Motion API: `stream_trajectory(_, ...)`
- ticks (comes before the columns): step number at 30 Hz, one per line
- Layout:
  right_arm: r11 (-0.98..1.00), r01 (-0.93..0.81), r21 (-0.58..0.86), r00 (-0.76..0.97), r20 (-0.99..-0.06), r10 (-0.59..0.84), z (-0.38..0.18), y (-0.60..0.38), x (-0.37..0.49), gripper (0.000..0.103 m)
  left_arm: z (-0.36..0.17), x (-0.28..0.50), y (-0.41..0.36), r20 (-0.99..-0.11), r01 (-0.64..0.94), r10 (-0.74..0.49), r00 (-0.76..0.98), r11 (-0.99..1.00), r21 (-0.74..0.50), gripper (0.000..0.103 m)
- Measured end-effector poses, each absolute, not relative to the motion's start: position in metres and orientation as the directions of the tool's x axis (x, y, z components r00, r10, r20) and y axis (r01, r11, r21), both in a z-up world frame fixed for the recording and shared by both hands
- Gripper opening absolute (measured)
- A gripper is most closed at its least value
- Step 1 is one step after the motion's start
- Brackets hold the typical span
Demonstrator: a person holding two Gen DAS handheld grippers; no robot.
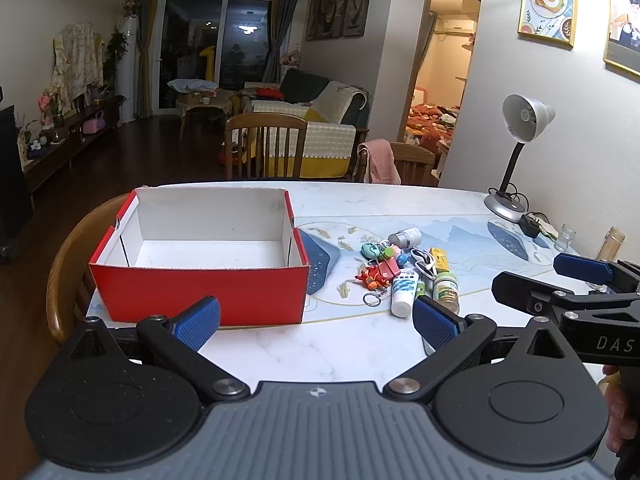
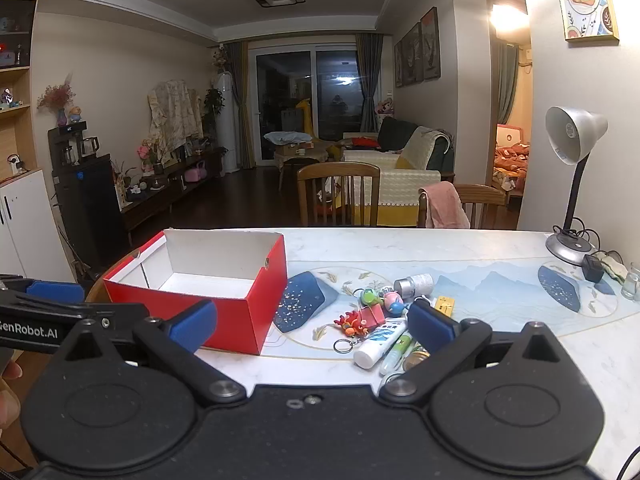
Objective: Organize rigid objects
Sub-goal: 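Move both tools toward the cluster of small items on the table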
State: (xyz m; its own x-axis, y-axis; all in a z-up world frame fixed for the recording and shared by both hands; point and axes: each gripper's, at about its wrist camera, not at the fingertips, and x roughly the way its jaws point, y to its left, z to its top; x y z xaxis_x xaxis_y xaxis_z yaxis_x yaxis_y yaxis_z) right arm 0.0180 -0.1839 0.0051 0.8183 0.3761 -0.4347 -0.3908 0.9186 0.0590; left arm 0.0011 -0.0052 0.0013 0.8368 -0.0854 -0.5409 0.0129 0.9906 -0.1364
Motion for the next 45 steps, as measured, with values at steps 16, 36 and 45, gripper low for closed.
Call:
stream_trajectory(16, 0.921, -0.387, 0.049, 0.816, -0.445, 0.367, 0.004, -0.186, 0.01, 0.098, -0.002, 0.003, -0.011, -0.551, 0.028, -0.101, 0.828, 0.99, -0.14, 0.103)
stream_trajectory(36, 0.946, -0.318, 0.06, 0.789, -0.536, 0.299, -0.016, -0.226, 0.061, 0.095, -0.022, 0.071, -0.053, -0.598, 0.089, -0.166, 0.784, 0.984, -0.157, 0.103)
stream_trajectory(45, 0.962, -0.271, 0.033, 0.772, -0.589, 0.238, -0.043, -0.256, 0.12, 0.089, -0.048, 0.128, -0.096, -0.631, 0.123, -0.172, 0.757, 0.985, -0.121, 0.103)
